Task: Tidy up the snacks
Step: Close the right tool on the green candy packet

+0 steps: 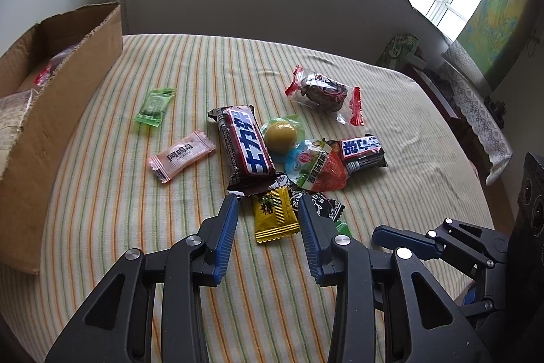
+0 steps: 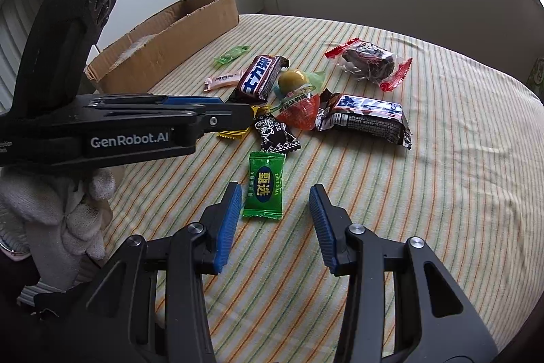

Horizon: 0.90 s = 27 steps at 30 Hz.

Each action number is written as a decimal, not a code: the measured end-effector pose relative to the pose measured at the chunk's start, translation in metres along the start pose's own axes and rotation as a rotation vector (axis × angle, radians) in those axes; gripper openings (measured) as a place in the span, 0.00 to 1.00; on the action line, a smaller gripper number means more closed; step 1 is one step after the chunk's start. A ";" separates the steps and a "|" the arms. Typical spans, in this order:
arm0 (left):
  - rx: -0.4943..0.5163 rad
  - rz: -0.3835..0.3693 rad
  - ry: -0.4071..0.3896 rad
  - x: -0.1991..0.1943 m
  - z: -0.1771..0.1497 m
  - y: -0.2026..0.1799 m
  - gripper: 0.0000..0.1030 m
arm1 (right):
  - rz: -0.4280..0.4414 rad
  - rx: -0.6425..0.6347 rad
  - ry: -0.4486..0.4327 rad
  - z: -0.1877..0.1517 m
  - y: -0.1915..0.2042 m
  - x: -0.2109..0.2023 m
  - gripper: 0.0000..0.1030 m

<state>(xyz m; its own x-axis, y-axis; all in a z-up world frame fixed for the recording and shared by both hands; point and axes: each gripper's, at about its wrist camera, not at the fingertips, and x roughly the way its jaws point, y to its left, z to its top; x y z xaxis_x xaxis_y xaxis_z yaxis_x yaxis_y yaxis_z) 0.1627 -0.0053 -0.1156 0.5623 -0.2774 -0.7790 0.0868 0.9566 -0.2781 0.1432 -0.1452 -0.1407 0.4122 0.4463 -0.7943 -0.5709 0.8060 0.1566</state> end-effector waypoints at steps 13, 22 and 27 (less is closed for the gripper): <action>0.079 0.060 -0.005 0.006 -0.002 -0.001 0.20 | -0.028 -0.041 0.008 0.010 0.010 0.011 0.43; 0.145 0.080 -0.009 0.010 -0.001 -0.007 0.20 | -0.075 -0.057 0.011 0.012 0.008 0.013 0.23; 0.115 0.053 -0.012 0.004 -0.004 -0.002 0.18 | -0.075 -0.044 0.010 0.011 0.005 0.008 0.22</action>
<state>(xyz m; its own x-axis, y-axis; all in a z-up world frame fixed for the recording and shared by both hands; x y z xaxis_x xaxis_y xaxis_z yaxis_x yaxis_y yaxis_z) 0.1619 -0.0086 -0.1208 0.5781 -0.2262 -0.7840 0.1503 0.9739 -0.1701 0.1514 -0.1329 -0.1402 0.4477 0.3813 -0.8088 -0.5693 0.8191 0.0710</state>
